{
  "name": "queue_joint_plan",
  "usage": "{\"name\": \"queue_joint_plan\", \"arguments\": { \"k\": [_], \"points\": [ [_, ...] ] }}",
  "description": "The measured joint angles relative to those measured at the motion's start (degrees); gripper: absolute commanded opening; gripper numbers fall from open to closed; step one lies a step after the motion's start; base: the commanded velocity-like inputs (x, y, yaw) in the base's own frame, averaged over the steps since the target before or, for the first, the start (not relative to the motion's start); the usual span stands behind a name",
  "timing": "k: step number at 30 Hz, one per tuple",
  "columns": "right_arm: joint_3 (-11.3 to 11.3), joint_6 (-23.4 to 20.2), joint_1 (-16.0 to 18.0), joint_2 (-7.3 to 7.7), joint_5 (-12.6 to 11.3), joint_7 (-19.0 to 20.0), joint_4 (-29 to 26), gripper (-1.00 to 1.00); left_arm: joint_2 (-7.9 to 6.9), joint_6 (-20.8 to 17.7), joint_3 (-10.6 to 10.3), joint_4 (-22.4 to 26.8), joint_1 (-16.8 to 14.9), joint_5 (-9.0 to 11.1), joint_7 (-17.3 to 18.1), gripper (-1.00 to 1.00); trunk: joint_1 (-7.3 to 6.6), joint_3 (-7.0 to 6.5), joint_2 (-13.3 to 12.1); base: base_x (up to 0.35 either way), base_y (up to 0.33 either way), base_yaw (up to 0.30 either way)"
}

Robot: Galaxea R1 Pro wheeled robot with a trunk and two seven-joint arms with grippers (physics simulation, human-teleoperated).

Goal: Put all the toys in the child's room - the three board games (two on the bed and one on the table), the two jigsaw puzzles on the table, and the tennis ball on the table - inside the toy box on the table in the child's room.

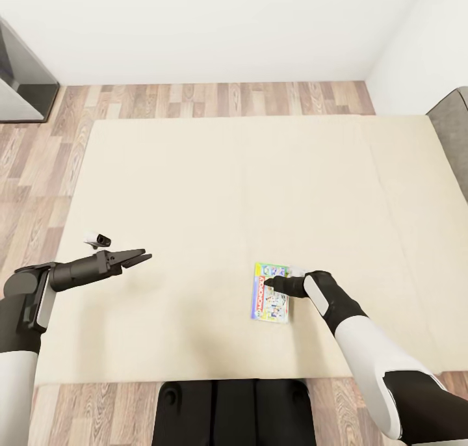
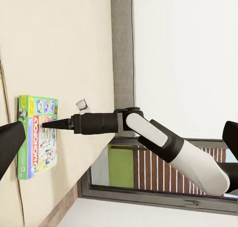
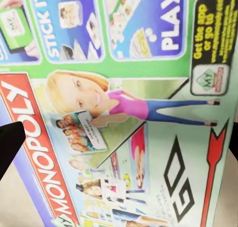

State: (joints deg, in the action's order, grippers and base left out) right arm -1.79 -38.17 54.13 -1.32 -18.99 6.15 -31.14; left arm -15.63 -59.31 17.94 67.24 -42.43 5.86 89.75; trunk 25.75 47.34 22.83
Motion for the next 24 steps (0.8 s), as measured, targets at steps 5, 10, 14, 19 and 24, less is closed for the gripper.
{"name": "queue_joint_plan", "arguments": {
  "k": [5, 10, 14, 19, 24],
  "points": [
    [0.0, 0.0, 0.0, -0.01, 0.0, 0.0, 0.0, 1.00, 0.04, 0.0, 0.0, 0.0, 0.0, 0.0, 0.0, 1.00, 0.00, 0.00, 0.0, 0.000, 0.000, 0.046],
    [0.0, 0.0, 0.0, -0.01, 0.0, 0.0, 0.0, 1.00, 0.07, 0.0, 0.0, 0.0, 0.0, 0.0, 0.0, 1.00, 0.00, 0.00, 0.0, 0.000, 0.000, 0.009],
    [0.0, 0.0, 0.0, 0.00, 0.0, 0.0, 0.0, 1.00, 0.08, 0.0, 0.0, 0.0, 0.0, 0.0, 0.0, 1.00, 0.00, 0.00, 0.0, 0.000, 0.025, 0.003],
    [0.0, 0.0, 0.0, 0.01, 0.0, 0.0, 0.0, 1.00, 0.09, 0.0, 0.0, 0.0, 0.0, 0.0, 0.0, 1.00, 0.00, 0.00, 0.0, 0.000, 0.149, 0.001],
    [0.0, 0.0, 0.0, 0.00, 0.0, 0.0, 0.0, 1.00, 0.09, 0.0, 0.0, 0.0, 0.0, 0.0, 0.0, 1.00, 0.00, 0.00, 0.0, 0.000, 0.095, 0.000]
  ]
}}
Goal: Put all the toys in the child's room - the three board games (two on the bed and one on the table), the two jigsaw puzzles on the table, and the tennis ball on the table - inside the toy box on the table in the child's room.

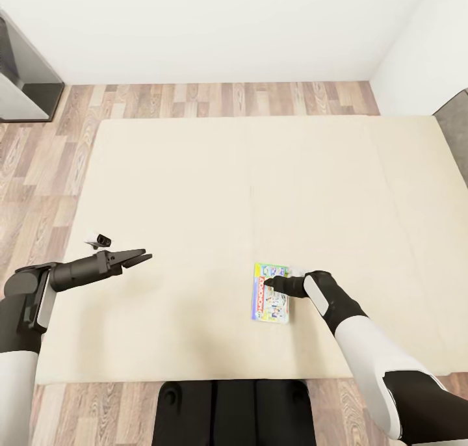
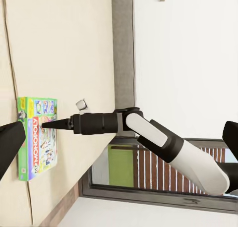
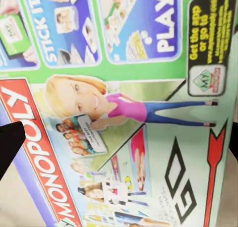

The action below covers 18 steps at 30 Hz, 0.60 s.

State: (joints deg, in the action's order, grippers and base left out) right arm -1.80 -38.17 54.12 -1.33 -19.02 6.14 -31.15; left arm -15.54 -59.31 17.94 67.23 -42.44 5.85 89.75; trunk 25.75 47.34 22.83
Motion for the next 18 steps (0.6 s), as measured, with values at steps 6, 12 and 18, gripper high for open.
{"name": "queue_joint_plan", "arguments": {
  "k": [6, 12, 18],
  "points": [
    [0.0, 0.0, 0.0, 0.05, 0.0, 0.0, 0.0, 1.00, -0.01, 0.0, 0.0, 0.0, 0.0, 0.0, 0.0, 1.00, 0.00, 0.00, 0.0, 0.000, 0.093, 0.000],
    [0.0, 0.0, 0.0, 0.08, 0.0, 0.0, 0.0, 1.00, 0.00, 0.0, 0.0, 0.0, 0.0, 0.0, 0.0, 1.00, 0.00, 0.00, 0.0, 0.000, 0.182, 0.000],
    [0.0, 0.0, 0.0, 0.09, 0.0, 0.0, 0.0, 1.00, 0.01, 0.0, 0.0, 0.0, 0.0, 0.0, 0.0, 1.00, 0.00, 0.00, 0.0, 0.000, 0.209, 0.000]
  ]
}}
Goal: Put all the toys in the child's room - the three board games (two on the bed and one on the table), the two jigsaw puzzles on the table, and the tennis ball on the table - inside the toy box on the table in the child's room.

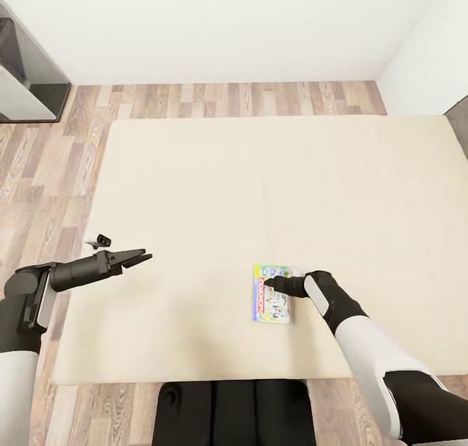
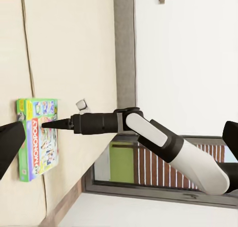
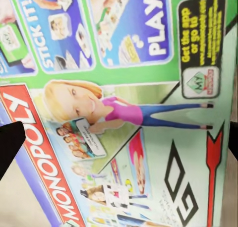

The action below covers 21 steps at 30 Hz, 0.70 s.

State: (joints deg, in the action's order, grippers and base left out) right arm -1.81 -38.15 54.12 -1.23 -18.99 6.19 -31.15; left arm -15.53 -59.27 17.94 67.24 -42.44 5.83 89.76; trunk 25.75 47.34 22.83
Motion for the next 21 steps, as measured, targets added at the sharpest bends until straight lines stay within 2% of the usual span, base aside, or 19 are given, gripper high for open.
{"name": "queue_joint_plan", "arguments": {
  "k": [21],
  "points": [
    [0.0, 0.0, 0.0, -0.08, 0.0, 0.0, 0.0, 1.00, -0.04, 0.0, 0.0, -0.1, 0.0, 0.0, 0.0, 1.00, 0.00, 0.00, 0.0, 0.000, 0.214, 0.000]
  ]
}}
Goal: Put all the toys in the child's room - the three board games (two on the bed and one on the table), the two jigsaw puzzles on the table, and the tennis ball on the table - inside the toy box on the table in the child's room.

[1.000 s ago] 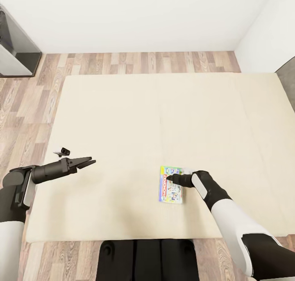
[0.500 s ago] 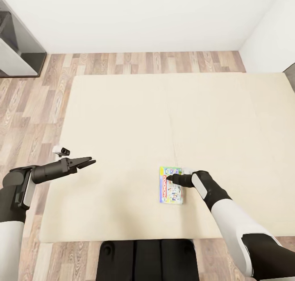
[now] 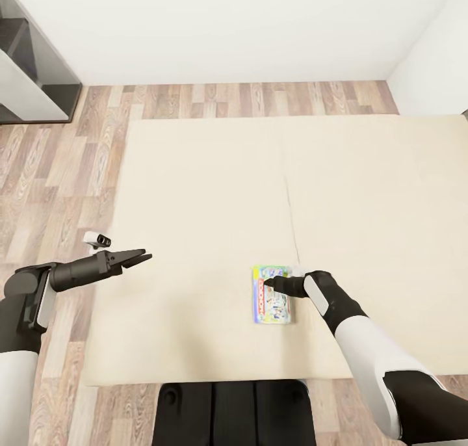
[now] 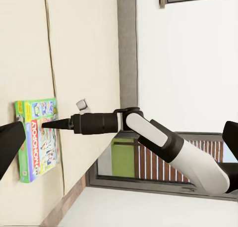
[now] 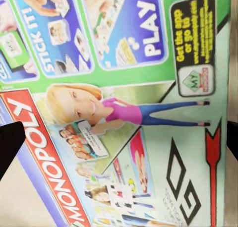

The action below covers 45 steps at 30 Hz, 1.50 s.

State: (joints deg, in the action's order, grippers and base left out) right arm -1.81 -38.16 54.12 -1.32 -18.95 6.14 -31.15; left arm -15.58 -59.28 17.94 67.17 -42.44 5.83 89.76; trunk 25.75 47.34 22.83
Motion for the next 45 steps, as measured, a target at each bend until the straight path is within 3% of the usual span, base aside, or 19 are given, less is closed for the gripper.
{"name": "queue_joint_plan", "arguments": {
  "k": [9, 45],
  "points": [
    [0.0, 0.0, 0.0, -0.01, 0.0, 0.0, 0.0, 1.00, 0.03, 0.0, 0.0, 0.0, 0.0, 0.0, 0.0, 1.00, 0.00, 0.00, 0.0, 0.000, 0.153, 0.000],
    [0.0, 0.0, 0.0, -0.01, -0.1, 0.0, 0.0, 1.00, 0.03, 0.0, 0.0, -0.1, 0.0, 0.0, 0.0, 1.00, 0.00, 0.00, 0.0, -0.010, 0.011, 0.000]
  ]
}}
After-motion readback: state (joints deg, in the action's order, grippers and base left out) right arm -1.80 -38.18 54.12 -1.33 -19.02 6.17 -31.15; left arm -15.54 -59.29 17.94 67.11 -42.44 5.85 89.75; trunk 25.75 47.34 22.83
